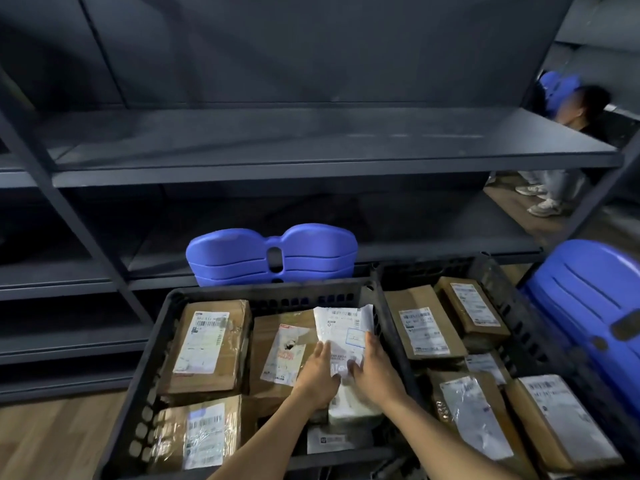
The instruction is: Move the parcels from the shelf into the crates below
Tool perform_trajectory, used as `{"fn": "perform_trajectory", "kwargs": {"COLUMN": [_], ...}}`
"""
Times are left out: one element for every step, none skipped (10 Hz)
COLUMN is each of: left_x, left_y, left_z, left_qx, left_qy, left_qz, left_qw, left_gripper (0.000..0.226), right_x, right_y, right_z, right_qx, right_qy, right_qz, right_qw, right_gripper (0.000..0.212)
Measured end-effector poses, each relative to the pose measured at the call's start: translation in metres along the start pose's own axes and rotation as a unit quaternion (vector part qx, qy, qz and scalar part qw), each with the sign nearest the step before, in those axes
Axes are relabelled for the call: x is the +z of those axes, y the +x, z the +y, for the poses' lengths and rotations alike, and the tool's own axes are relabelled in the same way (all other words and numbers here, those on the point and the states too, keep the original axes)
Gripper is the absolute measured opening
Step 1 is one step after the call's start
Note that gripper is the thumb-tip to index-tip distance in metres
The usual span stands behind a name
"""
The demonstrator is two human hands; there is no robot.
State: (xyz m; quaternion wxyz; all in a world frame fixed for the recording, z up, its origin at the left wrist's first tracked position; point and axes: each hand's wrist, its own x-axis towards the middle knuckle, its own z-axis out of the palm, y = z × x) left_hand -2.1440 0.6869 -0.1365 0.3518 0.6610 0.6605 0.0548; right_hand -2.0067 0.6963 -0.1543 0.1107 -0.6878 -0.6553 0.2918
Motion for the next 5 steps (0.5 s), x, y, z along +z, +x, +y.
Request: {"fn": "perform_trajectory", "kwargs": {"left_x": [0.011, 0.016, 0.012, 0.003, -0.017], "left_y": [0.01, 0.02, 0.024, 0.014, 0.0], "left_z": [-0.002, -0.006, -0.01, -0.011, -0.01], "left_qx": [-0.01, -0.017, -0.007, -0.006, -0.019], "left_qy": [0.025, 0.076, 0.144, 0.172, 0.207], "left_qz": [-0.013, -0.022, -0.019, 0.006, 0.045], "left_qw": [1.0, 0.997, 0.989, 0.985, 0.977], "left_gripper": [0.078, 0.081, 0.081, 0.081, 0.08], "right_x": [0.006, 0.007, 0.007, 0.001, -0.016], "right_y": [0.011, 0.018, 0.02, 0.015, 0.006], "right_z": [0.006, 0.004, 0.001, -0.004, -0.017], "right_qx": [0.004, -0.001, -0.01, -0.043, -0.092], "right_qy": [-0.01, -0.018, -0.051, -0.096, -0.132], "right_qz": [-0.014, -0.021, -0.01, 0.012, 0.017], "right_qw": [1.0, 1.0, 0.999, 0.994, 0.987], "right_gripper": [0.075, 0.074, 0.074, 0.076, 0.074]}}
